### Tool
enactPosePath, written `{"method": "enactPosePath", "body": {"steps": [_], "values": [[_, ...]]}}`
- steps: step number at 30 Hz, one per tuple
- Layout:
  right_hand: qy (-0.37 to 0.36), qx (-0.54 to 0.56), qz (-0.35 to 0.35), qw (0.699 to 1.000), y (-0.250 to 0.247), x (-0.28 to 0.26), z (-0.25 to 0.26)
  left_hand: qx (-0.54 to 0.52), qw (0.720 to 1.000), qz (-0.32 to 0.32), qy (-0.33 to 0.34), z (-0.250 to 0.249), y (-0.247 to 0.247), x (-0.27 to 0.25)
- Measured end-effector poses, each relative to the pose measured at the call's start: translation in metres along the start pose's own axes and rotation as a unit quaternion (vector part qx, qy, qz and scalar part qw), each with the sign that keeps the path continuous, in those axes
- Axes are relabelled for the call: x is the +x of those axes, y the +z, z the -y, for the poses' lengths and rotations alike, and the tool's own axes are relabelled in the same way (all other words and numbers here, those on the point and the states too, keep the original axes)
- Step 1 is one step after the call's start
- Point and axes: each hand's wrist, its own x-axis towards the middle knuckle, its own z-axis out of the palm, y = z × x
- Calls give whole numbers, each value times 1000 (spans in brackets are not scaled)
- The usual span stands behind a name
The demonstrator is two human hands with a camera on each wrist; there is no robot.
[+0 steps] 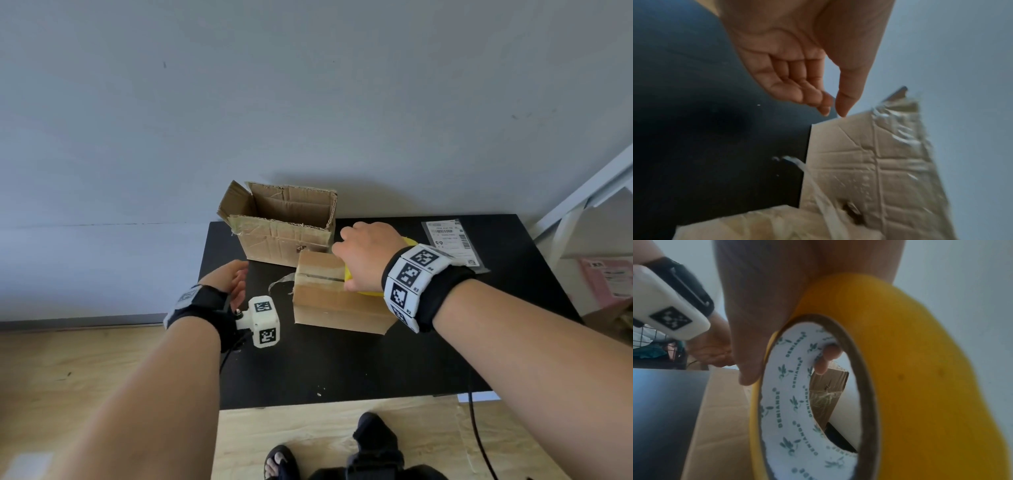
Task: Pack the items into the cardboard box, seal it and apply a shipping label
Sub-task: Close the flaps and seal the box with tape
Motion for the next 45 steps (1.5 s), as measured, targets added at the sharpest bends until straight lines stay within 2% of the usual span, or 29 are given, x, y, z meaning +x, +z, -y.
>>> {"method": "enactPosePath", "body": {"steps": [3,7,10,12,16,18,20,23,28,29,30,32,33,35,36,39,41,45], "values": [[0,-9,3,1000,0,2,3,43,996,71,27,-19,23,-19],[-1,-11,-3,1000,0,1,2,204,968,144,26,-12,54,-40],[-5,-11,-16,1000,4,-1,0,260,957,121,46,3,63,-39],[-8,-2,-27,1000,5,-1,-2,286,947,131,65,4,65,-33],[-5,22,-56,998,5,-4,-5,413,894,117,129,-3,74,-32],[2,39,-65,997,5,-8,-9,441,878,119,143,-2,80,-32],[16,66,-77,995,7,-14,-14,429,883,138,132,1,79,-31],[21,107,-96,989,10,-23,-24,382,907,144,103,7,68,-32],[57,244,-86,964,19,-28,-42,385,913,96,92,3,43,-34],[71,273,-85,955,21,-27,-44,411,902,78,106,0,39,-36],[82,298,-81,948,25,-26,-45,469,872,51,130,-3,38,-38],[92,322,-70,940,31,-24,-44,593,779,-14,206,-10,45,-44],[93,326,-69,938,32,-23,-43,619,744,-29,250,-13,53,-50],[96,325,-73,938,33,-20,-43,624,714,-7,317,-15,74,-58],[96,321,-73,939,32,-19,-43,617,718,17,322,-13,83,-61],[93,308,-72,944,31,-17,-42,569,775,82,262,-3,85,-56],[92,305,-76,945,31,-15,-39,534,804,91,246,0,78,-49],[98,293,-81,948,27,-14,-36,514,814,88,256,2,74,-45]]}}
